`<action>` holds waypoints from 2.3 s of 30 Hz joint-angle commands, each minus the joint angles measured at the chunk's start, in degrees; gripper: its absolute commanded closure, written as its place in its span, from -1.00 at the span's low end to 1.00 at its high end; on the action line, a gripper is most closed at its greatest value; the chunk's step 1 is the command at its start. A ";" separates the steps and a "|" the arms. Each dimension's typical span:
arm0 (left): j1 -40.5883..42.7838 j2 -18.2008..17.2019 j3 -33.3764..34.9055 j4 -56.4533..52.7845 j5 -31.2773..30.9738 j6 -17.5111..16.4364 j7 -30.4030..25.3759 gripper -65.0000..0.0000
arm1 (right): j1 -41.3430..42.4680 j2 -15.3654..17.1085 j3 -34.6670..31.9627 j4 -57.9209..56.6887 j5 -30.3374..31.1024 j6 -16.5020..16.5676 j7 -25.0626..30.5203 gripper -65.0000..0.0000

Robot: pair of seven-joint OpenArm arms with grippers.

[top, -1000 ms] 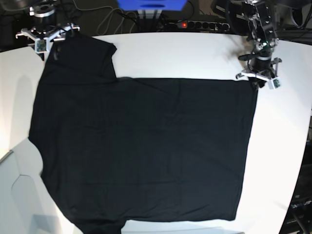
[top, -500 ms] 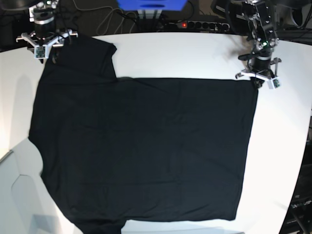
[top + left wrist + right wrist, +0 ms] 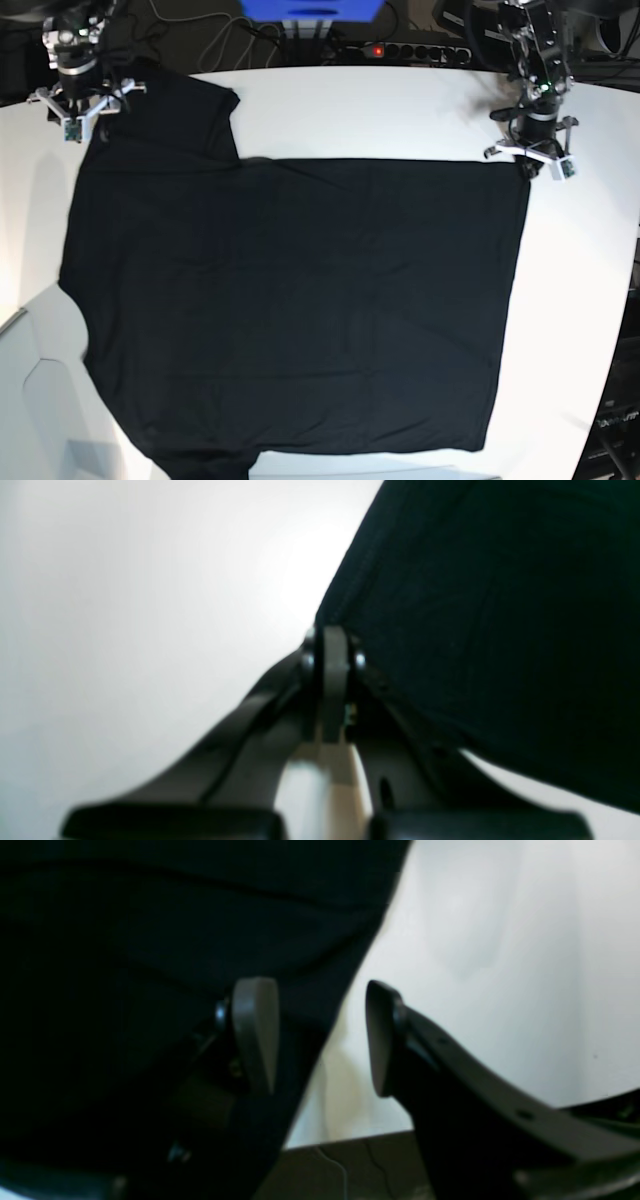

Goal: Fold the T-shirt properly
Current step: 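Close both grippers on the shirt's shoulder corners, then drag the shirt by its shoulders toward the robot with both grippers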

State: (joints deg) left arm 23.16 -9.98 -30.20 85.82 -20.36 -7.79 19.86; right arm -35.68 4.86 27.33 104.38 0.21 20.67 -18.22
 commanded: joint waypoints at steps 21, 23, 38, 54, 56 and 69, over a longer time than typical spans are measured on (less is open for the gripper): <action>0.45 -0.53 -0.27 0.55 0.54 0.19 0.76 1.00 | 2.23 0.19 2.34 -6.66 0.10 5.22 1.03 0.12; 0.45 -0.53 -0.27 0.55 0.54 0.19 0.76 1.00 | 2.23 0.37 2.34 -6.66 0.10 5.31 1.03 0.22; 2.21 -0.53 -0.79 0.73 0.54 0.19 0.41 1.00 | 2.14 1.77 2.95 -1.48 0.19 9.88 -5.83 1.00; 10.91 0.00 -2.73 14.00 0.27 0.19 0.85 1.00 | 3.73 -4.82 16.40 10.48 0.19 19.33 -5.65 1.00; 11.96 0.00 -2.82 15.59 0.45 0.19 0.85 1.00 | 3.73 -4.82 17.20 10.48 0.19 19.33 -5.65 1.00; 12.40 0.09 -2.73 16.29 0.54 0.19 0.85 1.00 | 3.29 -4.91 13.42 10.04 0.19 19.33 -7.76 0.94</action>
State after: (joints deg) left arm 35.31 -9.45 -32.53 101.27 -19.75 -7.73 22.06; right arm -31.99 -0.62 40.49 113.60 -0.19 39.18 -27.16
